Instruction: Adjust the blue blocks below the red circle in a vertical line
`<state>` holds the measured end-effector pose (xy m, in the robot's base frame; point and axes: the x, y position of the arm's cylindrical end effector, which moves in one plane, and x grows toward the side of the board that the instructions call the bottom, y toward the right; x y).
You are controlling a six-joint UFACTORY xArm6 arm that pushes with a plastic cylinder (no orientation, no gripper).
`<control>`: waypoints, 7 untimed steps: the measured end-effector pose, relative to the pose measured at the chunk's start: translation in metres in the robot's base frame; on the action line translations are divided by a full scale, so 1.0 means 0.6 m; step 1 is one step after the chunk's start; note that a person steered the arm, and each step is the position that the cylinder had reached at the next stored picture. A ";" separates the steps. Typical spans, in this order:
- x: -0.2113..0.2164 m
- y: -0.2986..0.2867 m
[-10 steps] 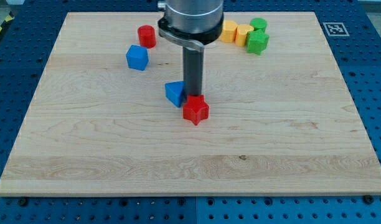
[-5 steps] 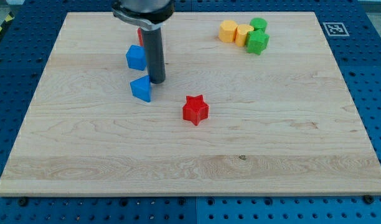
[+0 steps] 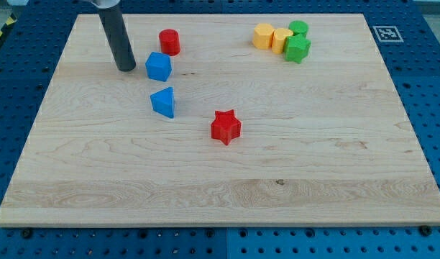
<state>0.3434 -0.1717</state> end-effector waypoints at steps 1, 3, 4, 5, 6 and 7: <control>0.001 0.006; 0.015 0.014; 0.014 0.014; -0.004 0.008; -0.011 0.007; -0.011 0.013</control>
<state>0.3370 -0.1641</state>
